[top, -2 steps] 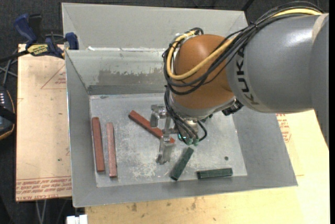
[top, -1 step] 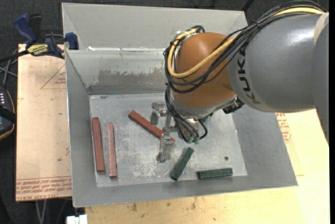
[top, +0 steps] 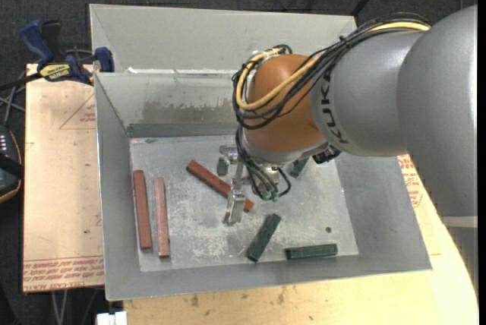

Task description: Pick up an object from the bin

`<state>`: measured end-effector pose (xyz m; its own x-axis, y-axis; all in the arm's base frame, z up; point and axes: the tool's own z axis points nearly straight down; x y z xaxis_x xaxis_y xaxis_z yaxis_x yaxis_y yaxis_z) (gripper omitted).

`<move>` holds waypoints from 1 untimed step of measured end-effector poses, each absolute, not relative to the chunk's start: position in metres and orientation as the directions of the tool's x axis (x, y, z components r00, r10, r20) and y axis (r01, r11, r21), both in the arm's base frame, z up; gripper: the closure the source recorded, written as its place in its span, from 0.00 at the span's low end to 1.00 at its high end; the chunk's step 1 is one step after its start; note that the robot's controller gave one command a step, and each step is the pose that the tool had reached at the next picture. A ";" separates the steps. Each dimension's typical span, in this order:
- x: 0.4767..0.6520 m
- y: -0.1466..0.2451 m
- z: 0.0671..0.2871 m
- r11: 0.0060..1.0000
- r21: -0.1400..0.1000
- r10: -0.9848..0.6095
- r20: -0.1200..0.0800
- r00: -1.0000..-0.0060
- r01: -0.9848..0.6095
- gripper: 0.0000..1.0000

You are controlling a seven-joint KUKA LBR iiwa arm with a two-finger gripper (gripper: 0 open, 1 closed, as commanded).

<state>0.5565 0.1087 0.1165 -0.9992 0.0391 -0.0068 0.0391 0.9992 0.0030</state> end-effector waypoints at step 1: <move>0.562 0.106 0.077 0.967 0.001 0.255 0.000 -0.967 0.255 0.00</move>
Offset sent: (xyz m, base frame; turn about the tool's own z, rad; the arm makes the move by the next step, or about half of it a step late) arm 0.0150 -0.0107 -0.0465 0.1829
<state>0.5622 0.1057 0.0768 -0.9669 0.2550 0.0000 0.2550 0.9669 0.0015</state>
